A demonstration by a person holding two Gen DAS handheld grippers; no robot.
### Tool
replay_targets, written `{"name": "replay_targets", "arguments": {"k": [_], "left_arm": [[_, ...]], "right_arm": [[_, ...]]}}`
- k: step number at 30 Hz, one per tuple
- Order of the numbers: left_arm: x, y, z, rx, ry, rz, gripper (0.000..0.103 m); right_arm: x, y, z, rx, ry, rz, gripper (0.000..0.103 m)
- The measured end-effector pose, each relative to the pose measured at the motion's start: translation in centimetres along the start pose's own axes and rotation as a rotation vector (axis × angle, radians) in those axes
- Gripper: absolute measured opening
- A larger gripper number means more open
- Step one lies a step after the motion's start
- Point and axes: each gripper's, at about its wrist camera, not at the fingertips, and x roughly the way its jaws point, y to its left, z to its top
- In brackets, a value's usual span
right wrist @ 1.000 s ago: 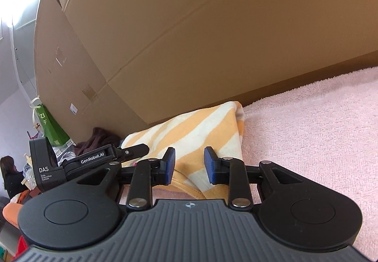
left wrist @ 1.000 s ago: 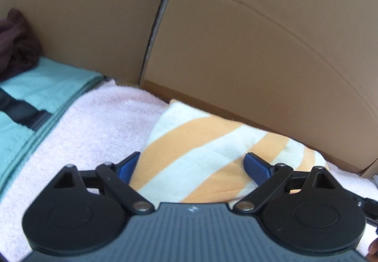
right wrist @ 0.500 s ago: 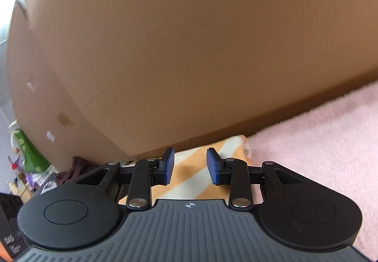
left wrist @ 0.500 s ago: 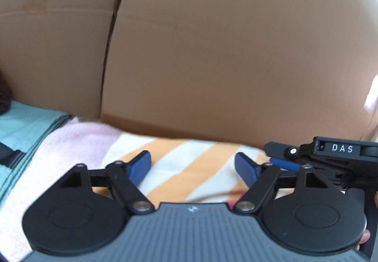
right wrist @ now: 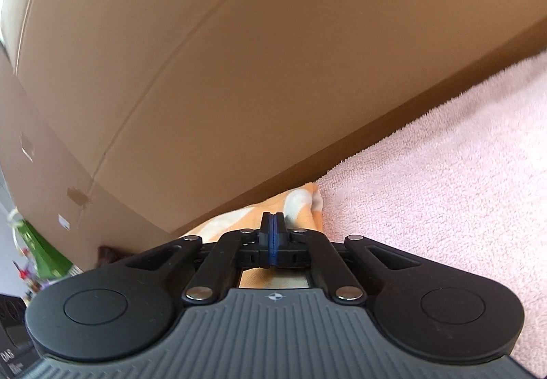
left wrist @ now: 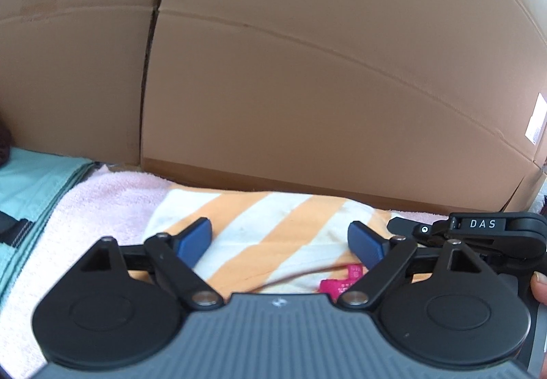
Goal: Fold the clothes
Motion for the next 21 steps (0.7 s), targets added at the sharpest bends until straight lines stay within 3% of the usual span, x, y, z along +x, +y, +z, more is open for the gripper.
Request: {"name": "replay_targets", "arguments": {"k": [5,7,9,11,12,14,17,21], "left_arm": [[-0.1,-0.1,0.0,0.004,-0.003,-0.008,0.094],[-0.1,-0.4,0.0,0.019,0.001,-0.004,0.098],[0.0,-0.7,-0.1,0.038,0.008,0.002,0.1],[0.1,-0.8,-0.1,0.046,0.011,0.005,0.101],[0.2,-0.8,-0.1,0.048,0.012,0.005,0.101],[0.3,-0.8,-0.1,0.05,0.013,0.005,0.101],[0.4,-0.9,-0.1,0.061,0.02,0.006,0.102],[0.4,-1.3,-0.1,0.076,0.027,0.016,0.102]], "right_arm": [[-0.2,0.2,0.4,-0.01,-0.013,-0.032,0.0],[-0.9,1.4,0.4,-0.082,-0.062,-0.061,0.01],[-1.6,2.7,0.2,-0.17,-0.108,-0.053,0.012],[-1.3,3.6,-0.2,-0.205,-0.074,0.021,0.014],[-0.7,3.8,-0.5,-0.218,-0.044,0.014,0.016],[0.1,3.7,-0.5,-0.213,-0.003,0.005,0.015],[0.8,2.8,-0.2,-0.156,0.021,-0.003,0.0],[0.6,3.3,-0.7,-0.173,0.041,-0.016,0.0]]}}
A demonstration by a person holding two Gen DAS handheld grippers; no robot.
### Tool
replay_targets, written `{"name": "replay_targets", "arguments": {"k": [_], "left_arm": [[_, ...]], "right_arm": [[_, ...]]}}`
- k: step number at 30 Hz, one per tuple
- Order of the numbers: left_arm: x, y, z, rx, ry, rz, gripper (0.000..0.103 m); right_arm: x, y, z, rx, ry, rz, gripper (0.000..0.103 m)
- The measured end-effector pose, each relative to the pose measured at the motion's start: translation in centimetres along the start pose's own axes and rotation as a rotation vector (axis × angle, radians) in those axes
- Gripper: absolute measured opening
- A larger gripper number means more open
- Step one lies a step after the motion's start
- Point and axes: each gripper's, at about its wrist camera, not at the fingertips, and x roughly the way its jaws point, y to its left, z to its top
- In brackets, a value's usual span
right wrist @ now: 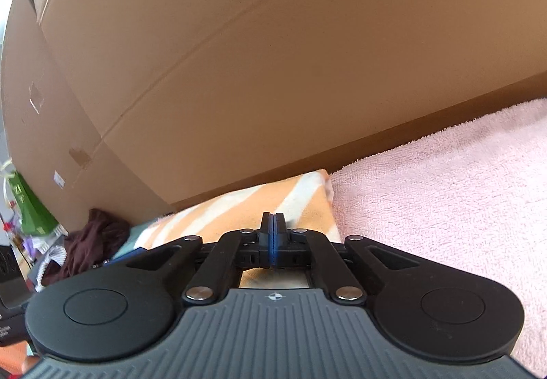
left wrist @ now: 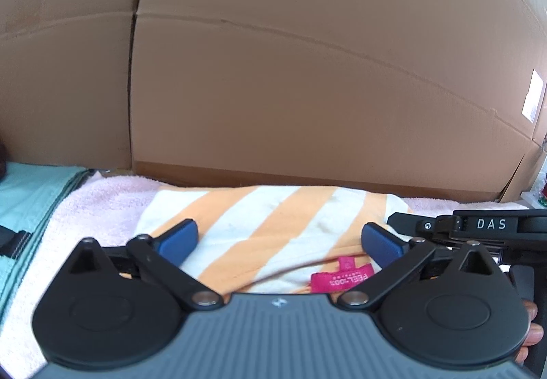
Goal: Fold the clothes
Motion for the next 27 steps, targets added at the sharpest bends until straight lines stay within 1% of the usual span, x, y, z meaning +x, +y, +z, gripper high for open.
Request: {"name": "replay_targets", "arguments": {"k": [3,8,10,12,14,16,18,19,21,24,27], "left_arm": [[-0.1,-0.2,0.0,0.009,0.004,0.005,0.102],[-0.1,-0.2,0.0,0.013,0.007,0.005,0.102],[-0.1,-0.2,0.0,0.017,0.007,0.005,0.102],[-0.1,-0.2,0.0,0.019,0.007,0.006,0.102],[-0.1,-0.2,0.0,0.019,0.006,0.007,0.102],[-0.2,-0.2,0.0,0.019,0.001,0.015,0.102],[-0.3,-0.3,0.0,0.027,-0.009,0.043,0.102],[-0.4,-0.3,0.0,0.032,-0.017,0.059,0.102],[-0.8,-0.4,0.0,0.033,-0.036,0.083,0.102],[-1.5,-0.2,-0.1,0.03,-0.078,0.126,0.102],[-2.0,0.4,0.1,-0.001,-0.104,0.147,0.102]], "right_arm": [[0.1,0.7,-0.1,-0.045,0.015,-0.009,0.0],[0.2,0.0,0.4,-0.073,0.055,0.022,0.0],[-0.7,-0.4,0.7,-0.07,0.075,0.017,0.0],[-1.6,-0.7,0.6,-0.041,0.076,0.013,0.0],[-2.3,-0.7,0.5,-0.058,0.07,0.002,0.0],[-3.5,-0.5,0.4,-0.066,0.04,-0.034,0.0],[-5.0,-0.5,0.0,-0.075,0.009,-0.062,0.016],[-5.5,-0.6,-0.3,-0.083,0.002,-0.066,0.018],[-6.6,-1.0,-0.9,-0.1,-0.012,-0.074,0.018],[-7.3,-2.2,-2.0,-0.087,-0.036,-0.045,0.021],[-7.3,-3.9,-2.0,0.032,-0.023,-0.005,0.025]]}}
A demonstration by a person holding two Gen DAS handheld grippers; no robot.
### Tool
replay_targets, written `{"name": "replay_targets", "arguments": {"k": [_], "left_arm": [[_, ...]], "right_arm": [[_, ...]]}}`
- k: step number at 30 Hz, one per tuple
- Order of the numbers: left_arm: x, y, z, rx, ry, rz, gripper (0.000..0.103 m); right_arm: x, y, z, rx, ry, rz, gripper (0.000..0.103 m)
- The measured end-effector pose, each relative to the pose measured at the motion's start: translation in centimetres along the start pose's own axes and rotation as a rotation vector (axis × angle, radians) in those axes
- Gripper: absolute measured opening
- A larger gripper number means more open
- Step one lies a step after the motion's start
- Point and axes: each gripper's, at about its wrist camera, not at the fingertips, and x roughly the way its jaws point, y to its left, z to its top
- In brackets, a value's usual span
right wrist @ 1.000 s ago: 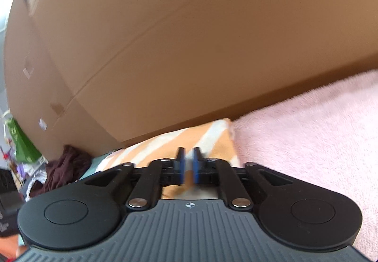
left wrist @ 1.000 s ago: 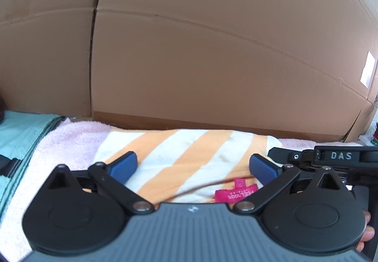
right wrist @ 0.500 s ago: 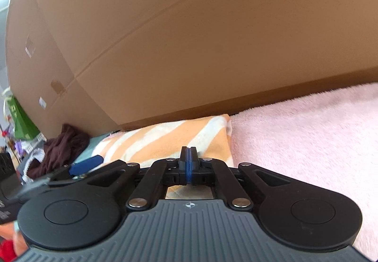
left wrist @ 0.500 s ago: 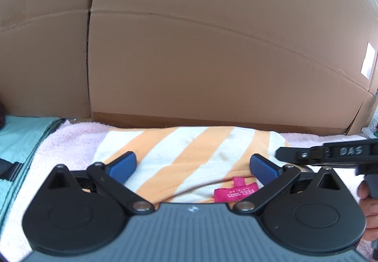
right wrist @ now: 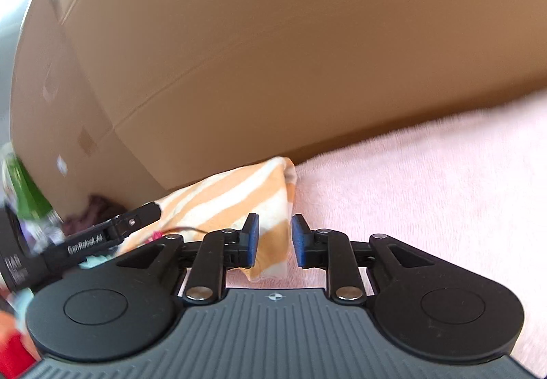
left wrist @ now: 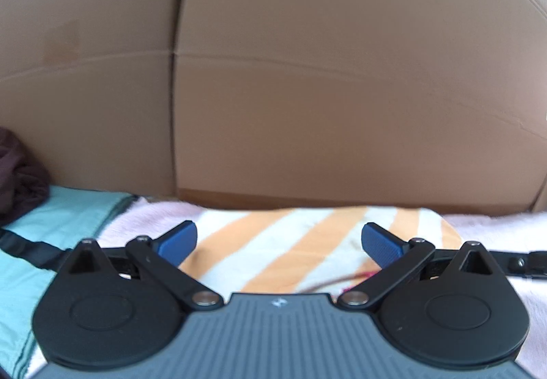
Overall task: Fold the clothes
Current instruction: 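Open both grippers and lift them away from the folded shirt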
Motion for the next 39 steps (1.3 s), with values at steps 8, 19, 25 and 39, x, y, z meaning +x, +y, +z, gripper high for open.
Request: {"name": "replay_targets", "arguments": {"k": [8,19,25,39], "left_arm": [[1.3,3.0,0.2,-0.229,0.119,-0.057,0.102],[-0.1,0.2,-0.5,0.022,-0.092,0.075,0.102],[-0.1,0.1,-0.4,0.008,-0.069,0.056,0.102],[-3.6,0.1,-0.2,-0.194,0.019,-0.052,0.102]], "right_arm": [[0.7,0.1,-0.4,-0.011,0.063,-0.087,0.036],[1.3,-0.8,-0.3,0.042,0.073,0.037,0.065],[1.1,-1.0,-0.2,0.061,0.055,0.067,0.071],[-8.9,5.4,-4.6,-0.06,-0.067,-0.208,0.095]]}}
